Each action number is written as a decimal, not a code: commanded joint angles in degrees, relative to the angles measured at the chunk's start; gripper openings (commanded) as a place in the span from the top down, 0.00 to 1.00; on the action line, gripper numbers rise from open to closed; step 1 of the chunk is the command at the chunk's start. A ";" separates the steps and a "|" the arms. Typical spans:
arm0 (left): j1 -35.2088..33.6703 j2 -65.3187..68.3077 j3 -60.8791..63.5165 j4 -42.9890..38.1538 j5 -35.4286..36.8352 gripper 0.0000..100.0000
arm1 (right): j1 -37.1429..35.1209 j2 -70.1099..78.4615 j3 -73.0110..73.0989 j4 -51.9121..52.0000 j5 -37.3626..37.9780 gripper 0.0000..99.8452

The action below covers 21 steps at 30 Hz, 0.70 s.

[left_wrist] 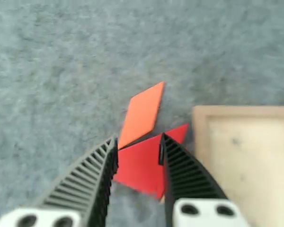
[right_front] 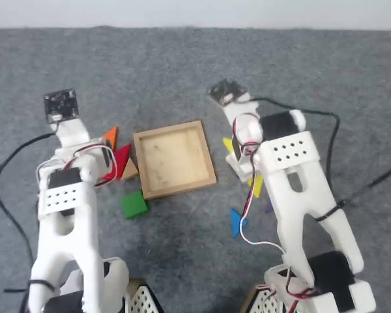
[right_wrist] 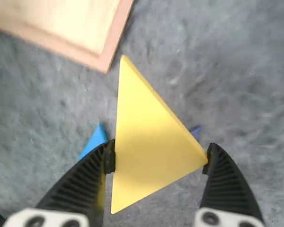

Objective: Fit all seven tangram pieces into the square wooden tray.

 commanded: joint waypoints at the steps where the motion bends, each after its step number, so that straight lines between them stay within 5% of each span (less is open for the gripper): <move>1: -2.99 -2.37 0.75 0.26 -3.43 0.86 | 0.31 -3.38 -10.81 2.33 -5.36 0.83; 14: -11.96 -13.27 14.11 -4.92 -12.13 0.86 | -14.46 4.88 -11.69 -16.75 -24.53 0.83; 21: -11.96 -30.51 22.81 -5.27 -11.96 0.86 | -19.38 20.62 -16.79 -24.13 -25.23 0.83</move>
